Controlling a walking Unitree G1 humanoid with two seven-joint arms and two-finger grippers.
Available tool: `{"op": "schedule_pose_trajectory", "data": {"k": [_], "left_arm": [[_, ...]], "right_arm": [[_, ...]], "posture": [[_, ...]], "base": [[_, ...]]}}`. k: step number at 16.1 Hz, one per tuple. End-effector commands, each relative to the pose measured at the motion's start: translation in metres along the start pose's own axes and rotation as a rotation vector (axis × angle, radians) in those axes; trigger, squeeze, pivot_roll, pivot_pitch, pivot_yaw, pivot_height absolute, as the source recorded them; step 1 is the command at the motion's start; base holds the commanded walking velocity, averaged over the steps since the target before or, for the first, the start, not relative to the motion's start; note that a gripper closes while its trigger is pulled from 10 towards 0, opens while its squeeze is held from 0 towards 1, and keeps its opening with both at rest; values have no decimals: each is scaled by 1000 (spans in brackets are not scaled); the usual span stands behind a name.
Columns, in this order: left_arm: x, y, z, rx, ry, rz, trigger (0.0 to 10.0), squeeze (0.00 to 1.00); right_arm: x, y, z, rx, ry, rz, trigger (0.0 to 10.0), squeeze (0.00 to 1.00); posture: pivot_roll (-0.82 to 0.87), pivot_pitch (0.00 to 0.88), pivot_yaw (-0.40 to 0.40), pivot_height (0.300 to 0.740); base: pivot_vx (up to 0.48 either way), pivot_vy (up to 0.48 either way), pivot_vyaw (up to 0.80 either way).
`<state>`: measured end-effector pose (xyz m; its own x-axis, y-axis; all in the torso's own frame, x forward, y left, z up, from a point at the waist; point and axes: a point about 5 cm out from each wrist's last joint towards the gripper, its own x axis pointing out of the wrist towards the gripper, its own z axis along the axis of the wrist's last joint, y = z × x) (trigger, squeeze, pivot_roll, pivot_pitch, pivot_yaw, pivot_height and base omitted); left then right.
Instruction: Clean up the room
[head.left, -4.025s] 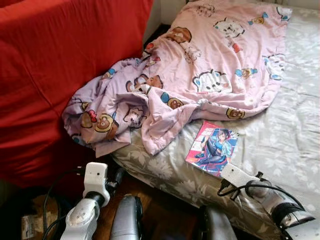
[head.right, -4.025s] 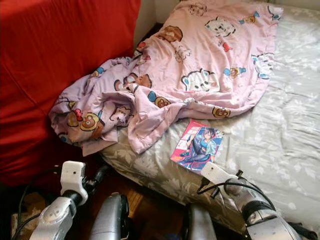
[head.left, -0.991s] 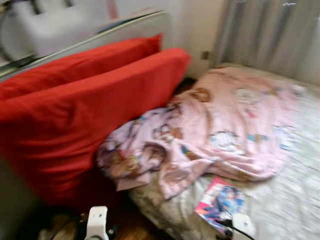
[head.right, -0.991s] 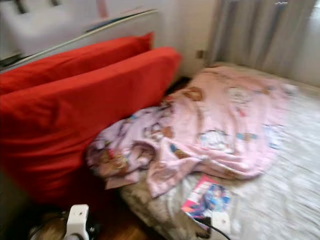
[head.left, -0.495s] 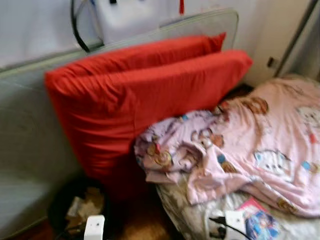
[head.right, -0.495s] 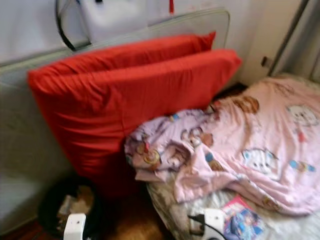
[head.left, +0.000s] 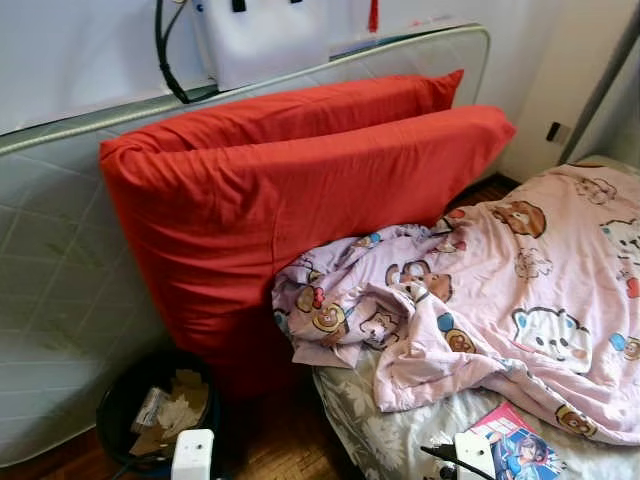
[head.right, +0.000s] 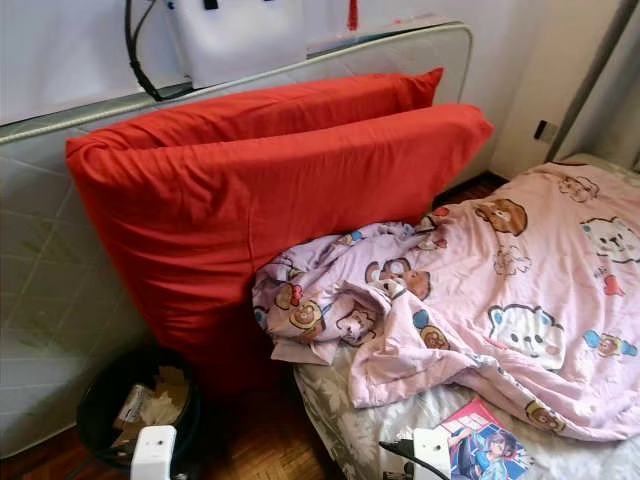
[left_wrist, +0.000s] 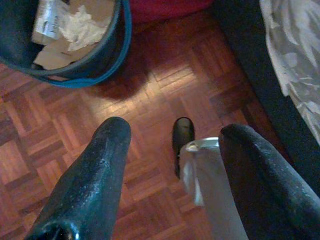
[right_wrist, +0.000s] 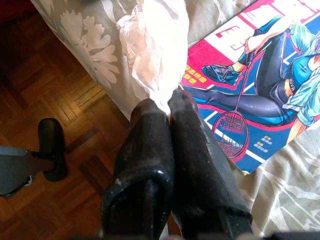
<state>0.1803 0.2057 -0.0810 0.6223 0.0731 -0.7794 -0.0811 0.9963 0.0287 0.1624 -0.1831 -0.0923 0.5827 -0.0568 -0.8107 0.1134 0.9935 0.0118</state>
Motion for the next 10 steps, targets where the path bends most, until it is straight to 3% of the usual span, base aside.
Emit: {"op": "schedule_pose_trajectory", "data": {"k": [1,10], "left_arm": [[-1,4,-6,12,29,1,10000,0],[-5,14,-14,7,44,14,10000,0]], "right_arm": [[0,0,-1,5,4,4,10000,0],[-2,-16,-3,-2,26,-7,10000,0]], "posture": [[-17,0,27,740],[-13,4,27,740]], "base": [[0,0,0],[0,0,0]]}}
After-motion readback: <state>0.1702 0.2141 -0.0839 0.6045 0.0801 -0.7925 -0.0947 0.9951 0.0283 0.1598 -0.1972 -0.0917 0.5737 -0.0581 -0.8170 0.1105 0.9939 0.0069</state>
